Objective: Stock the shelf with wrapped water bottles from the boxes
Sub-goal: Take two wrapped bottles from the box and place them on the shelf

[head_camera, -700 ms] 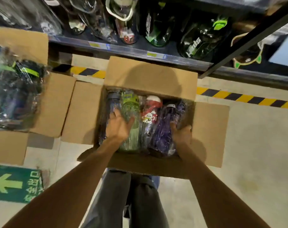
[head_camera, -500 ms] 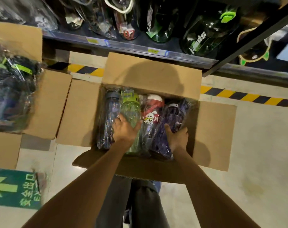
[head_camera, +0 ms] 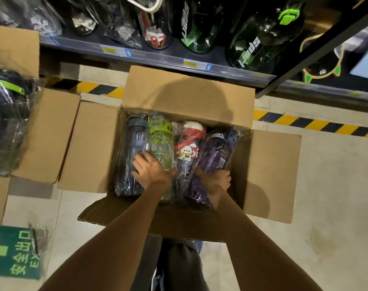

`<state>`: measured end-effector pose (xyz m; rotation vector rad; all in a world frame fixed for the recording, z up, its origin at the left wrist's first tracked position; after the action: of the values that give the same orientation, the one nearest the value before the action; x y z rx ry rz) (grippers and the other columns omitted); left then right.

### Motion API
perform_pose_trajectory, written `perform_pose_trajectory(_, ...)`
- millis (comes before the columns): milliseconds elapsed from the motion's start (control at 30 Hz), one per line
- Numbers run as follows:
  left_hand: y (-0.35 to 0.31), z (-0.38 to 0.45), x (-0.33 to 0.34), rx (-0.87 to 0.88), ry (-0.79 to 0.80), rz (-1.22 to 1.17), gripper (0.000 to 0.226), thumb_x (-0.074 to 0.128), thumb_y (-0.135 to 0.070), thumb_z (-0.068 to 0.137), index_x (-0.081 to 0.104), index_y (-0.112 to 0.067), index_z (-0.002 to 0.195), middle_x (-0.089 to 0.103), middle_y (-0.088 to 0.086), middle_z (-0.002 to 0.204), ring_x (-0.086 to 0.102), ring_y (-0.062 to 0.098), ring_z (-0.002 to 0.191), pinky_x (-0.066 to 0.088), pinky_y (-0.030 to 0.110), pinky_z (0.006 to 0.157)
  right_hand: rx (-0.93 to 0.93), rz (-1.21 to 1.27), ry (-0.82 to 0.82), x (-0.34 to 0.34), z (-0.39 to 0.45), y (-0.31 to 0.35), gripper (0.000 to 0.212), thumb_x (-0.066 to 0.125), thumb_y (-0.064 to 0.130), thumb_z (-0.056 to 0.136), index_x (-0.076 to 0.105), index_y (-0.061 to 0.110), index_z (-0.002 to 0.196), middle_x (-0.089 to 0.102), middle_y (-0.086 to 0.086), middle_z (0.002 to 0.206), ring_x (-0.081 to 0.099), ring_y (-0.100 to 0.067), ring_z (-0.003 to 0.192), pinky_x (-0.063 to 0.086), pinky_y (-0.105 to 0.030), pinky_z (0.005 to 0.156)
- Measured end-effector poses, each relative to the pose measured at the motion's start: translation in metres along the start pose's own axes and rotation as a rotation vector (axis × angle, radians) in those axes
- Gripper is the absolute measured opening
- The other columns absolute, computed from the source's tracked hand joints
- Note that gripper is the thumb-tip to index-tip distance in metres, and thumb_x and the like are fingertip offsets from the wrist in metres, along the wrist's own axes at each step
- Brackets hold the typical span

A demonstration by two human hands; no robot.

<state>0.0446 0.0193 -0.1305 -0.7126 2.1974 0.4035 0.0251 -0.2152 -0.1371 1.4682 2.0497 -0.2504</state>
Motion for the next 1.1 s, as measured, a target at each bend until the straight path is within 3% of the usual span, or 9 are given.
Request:
perform_pose_trajectory(167, -0.001, 0.002, -0.001, -0.065, -0.041, -0.100, 0.107, 0.075, -0.058, 0.065, 0.021, -0.008, 0.143, 0.024, 0.016, 0.147, 0.025, 0.031, 0.137, 0.028, 0.048, 0.110, 0.035, -0.045, 0.000, -0.001, 0.002, 0.000, 0.104, 0.078, 0.052, 0.067, 0.026, -0.002, 0.140, 0.037, -0.017, 0.142, 0.036, -0.032, 0.131, 0.035, -0.040, 0.106)
perform_pose_trajectory(333, -0.008, 0.001, 0.000, -0.117, 0.056, -0.101, 0.113, 0.074, -0.059, 0.065, 0.018, 0.000, 0.143, 0.028, 0.021, 0.144, 0.027, 0.034, 0.135, 0.024, 0.047, 0.111, 0.073, 0.139, 0.073, 0.007, 0.006, -0.006, 0.119, 0.073, 0.066, 0.020, 0.051, 0.003, 0.118, 0.060, -0.010, 0.114, 0.057, -0.029, 0.106, 0.050, -0.042, 0.092)
perform_pose_trajectory(400, -0.010, -0.002, -0.001, -0.105, 0.087, -0.104, 0.118, 0.073, -0.062, 0.064, 0.015, 0.000, 0.145, 0.024, 0.022, 0.147, 0.022, 0.035, 0.138, 0.019, 0.049, 0.112, 0.080, 0.228, 0.105, 0.000, -0.003, -0.004, 0.086, 0.085, 0.051, 0.041, 0.053, 0.005, 0.106, 0.061, -0.008, 0.105, 0.059, -0.027, 0.100, 0.051, -0.040, 0.091)
perform_pose_trajectory(467, -0.010, -0.003, 0.003, -0.109, 0.104, -0.177, 0.122, 0.077, -0.059, 0.062, 0.010, 0.000, 0.146, 0.022, 0.022, 0.148, 0.021, 0.035, 0.138, 0.019, 0.047, 0.113, 0.083, 0.277, 0.135, -0.003, -0.003, -0.008, 0.071, 0.086, 0.037, 0.058, 0.055, 0.005, 0.113, 0.063, -0.009, 0.107, 0.060, -0.027, 0.099, 0.051, -0.040, 0.093)
perform_pose_trajectory(633, -0.005, 0.002, 0.025, -0.165, 0.161, -0.518, 0.115, 0.086, -0.038, 0.059, 0.009, -0.012, 0.141, 0.042, 0.021, 0.130, 0.050, 0.035, 0.111, 0.048, 0.046, 0.093, 0.058, 0.396, 0.211, 0.007, -0.002, -0.013, 0.117, 0.084, 0.050, 0.029, 0.044, 0.006, 0.130, 0.058, -0.011, 0.121, 0.058, -0.029, 0.107, 0.046, -0.047, 0.098)
perform_pose_trajectory(800, -0.006, -0.002, 0.019, -0.108, 0.191, -0.537, 0.112, 0.084, -0.045, 0.060, 0.009, -0.017, 0.139, 0.048, 0.019, 0.125, 0.057, 0.036, 0.100, 0.054, 0.045, 0.082, 0.005, 0.410, 0.168, 0.009, 0.006, -0.016, 0.138, 0.078, 0.075, 0.013, 0.045, 0.010, 0.130, 0.059, -0.009, 0.121, 0.058, -0.028, 0.109, 0.046, -0.046, 0.100)
perform_pose_trajectory(933, -0.002, -0.005, 0.005, -0.042, 0.227, -0.658, 0.112, 0.084, -0.039, 0.063, 0.012, -0.016, 0.145, 0.047, 0.017, 0.131, 0.054, 0.034, 0.110, 0.055, 0.040, 0.081, 0.060, 0.526, 0.248, -0.005, -0.020, -0.004, 0.078, 0.086, 0.040, 0.059, 0.051, 0.004, 0.119, 0.062, -0.008, 0.105, 0.060, -0.023, 0.087, 0.050, -0.037, 0.087)
perform_pose_trajectory(1000, -0.001, -0.012, -0.007, -0.003, 0.267, -0.791, 0.110, 0.084, -0.032, 0.065, 0.013, -0.015, 0.147, 0.043, 0.014, 0.138, 0.050, 0.028, 0.113, 0.050, 0.026, 0.078, 0.080, 0.580, 0.304, -0.010, -0.031, -0.004, 0.068, 0.082, 0.034, 0.067, 0.051, 0.003, 0.120, 0.063, -0.009, 0.106, 0.061, -0.024, 0.088, 0.050, -0.038, 0.088)
perform_pose_trajectory(1100, -0.007, -0.035, -0.030, 0.038, 0.404, -1.048, 0.127, 0.090, -0.039, 0.041, 0.021, -0.017, 0.145, 0.042, 0.010, 0.142, 0.042, 0.027, 0.129, 0.040, 0.027, 0.100, -0.007, 0.639, 0.410, -0.024, -0.064, 0.010, 0.055, 0.076, 0.032, 0.073, 0.058, 0.003, 0.116, 0.070, -0.011, 0.102, 0.067, -0.026, 0.093, 0.054, -0.037, 0.083)
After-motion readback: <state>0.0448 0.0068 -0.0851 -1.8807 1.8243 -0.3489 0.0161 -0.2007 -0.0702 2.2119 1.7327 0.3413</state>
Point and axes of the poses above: each hand's wrist, its own z-axis towards the middle knuckle, its own x-axis out of the palm, y = z × x, the point moved 10 cm from there along z, towards the middle knuckle
